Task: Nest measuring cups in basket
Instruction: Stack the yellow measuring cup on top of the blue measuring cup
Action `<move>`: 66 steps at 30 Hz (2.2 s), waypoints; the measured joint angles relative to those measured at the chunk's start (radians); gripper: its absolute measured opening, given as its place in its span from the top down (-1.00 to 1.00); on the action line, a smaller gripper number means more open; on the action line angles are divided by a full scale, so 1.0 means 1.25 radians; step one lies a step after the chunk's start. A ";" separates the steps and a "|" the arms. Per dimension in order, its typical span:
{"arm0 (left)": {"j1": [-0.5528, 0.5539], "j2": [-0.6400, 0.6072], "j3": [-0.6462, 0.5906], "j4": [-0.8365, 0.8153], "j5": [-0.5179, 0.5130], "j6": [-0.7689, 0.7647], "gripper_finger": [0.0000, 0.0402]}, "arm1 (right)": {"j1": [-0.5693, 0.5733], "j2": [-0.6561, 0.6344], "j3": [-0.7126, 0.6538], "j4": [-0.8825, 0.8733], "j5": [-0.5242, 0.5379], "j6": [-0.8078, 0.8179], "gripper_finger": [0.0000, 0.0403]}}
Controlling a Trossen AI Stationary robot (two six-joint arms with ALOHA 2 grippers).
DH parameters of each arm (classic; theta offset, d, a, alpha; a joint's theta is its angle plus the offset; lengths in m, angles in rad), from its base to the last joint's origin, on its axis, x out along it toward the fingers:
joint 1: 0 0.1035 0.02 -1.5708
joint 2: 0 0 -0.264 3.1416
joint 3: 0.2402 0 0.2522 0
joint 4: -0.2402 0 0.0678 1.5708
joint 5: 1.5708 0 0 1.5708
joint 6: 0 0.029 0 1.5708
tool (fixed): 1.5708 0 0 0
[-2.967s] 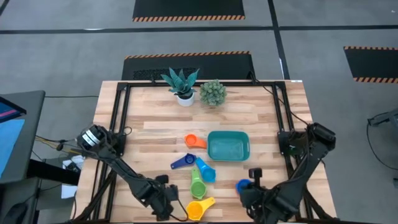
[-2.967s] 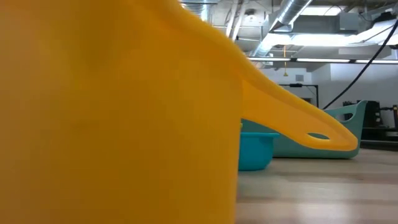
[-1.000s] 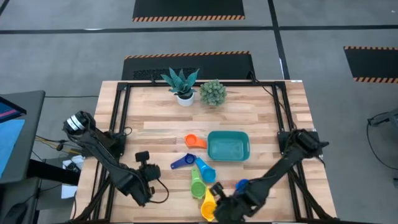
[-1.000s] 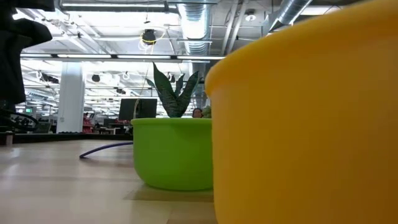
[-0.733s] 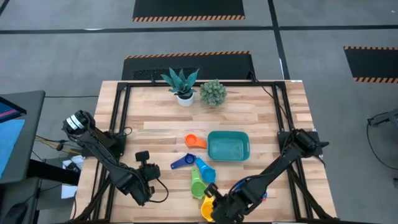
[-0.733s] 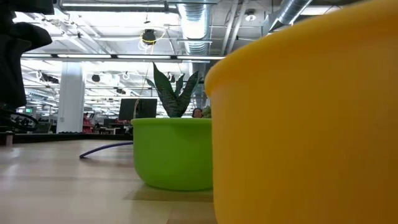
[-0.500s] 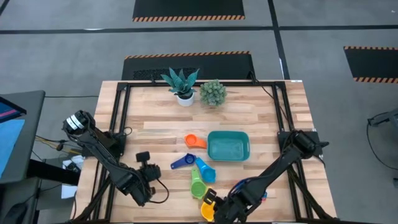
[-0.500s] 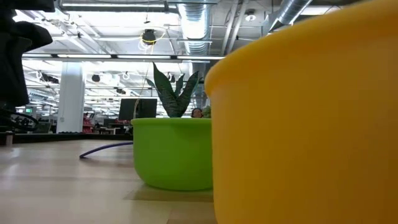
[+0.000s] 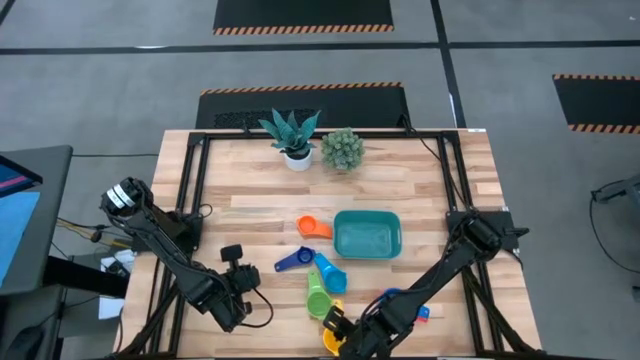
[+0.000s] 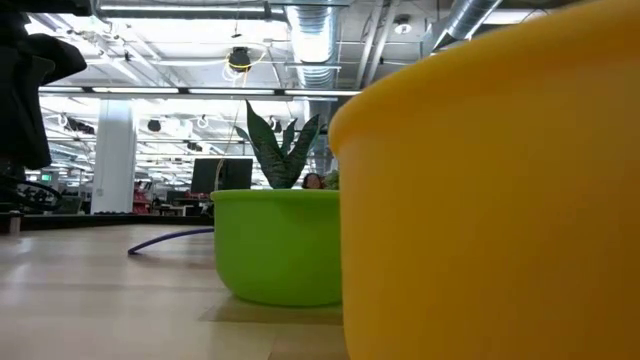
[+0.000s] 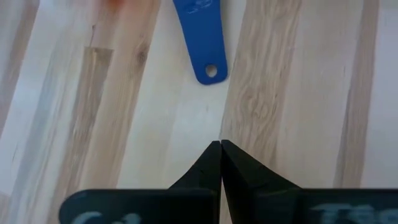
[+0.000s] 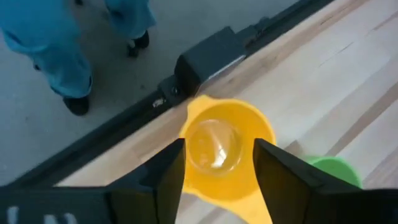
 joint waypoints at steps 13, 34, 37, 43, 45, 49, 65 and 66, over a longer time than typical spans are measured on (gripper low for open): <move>0.000 0.000 0.000 0.016 -0.009 0.000 1.00 | 0.026 0.061 -0.001 0.019 0.015 0.038 -0.11; 0.000 0.000 0.001 0.057 -0.013 0.024 1.00 | 0.015 0.094 0.000 0.018 0.022 0.168 -0.09; 0.000 0.000 0.001 0.057 -0.014 0.024 1.00 | 0.015 0.092 0.000 0.020 0.038 0.217 0.01; 0.000 0.000 0.001 0.061 -0.014 0.040 1.00 | 0.013 0.090 0.000 -0.007 0.038 0.325 0.46; 0.000 0.000 0.001 0.067 -0.014 0.043 1.00 | 0.013 0.090 0.000 -0.006 0.037 0.364 0.65; 0.000 0.000 0.001 0.070 -0.014 0.043 1.00 | 0.019 0.090 0.012 -0.008 0.037 0.414 0.93; 0.000 0.000 0.001 0.072 -0.027 0.037 1.00 | 0.035 0.088 0.349 -0.421 0.273 0.825 0.97; 0.000 0.000 0.001 0.072 -0.031 0.036 1.00 | 0.036 0.088 0.361 -0.450 0.287 0.876 0.97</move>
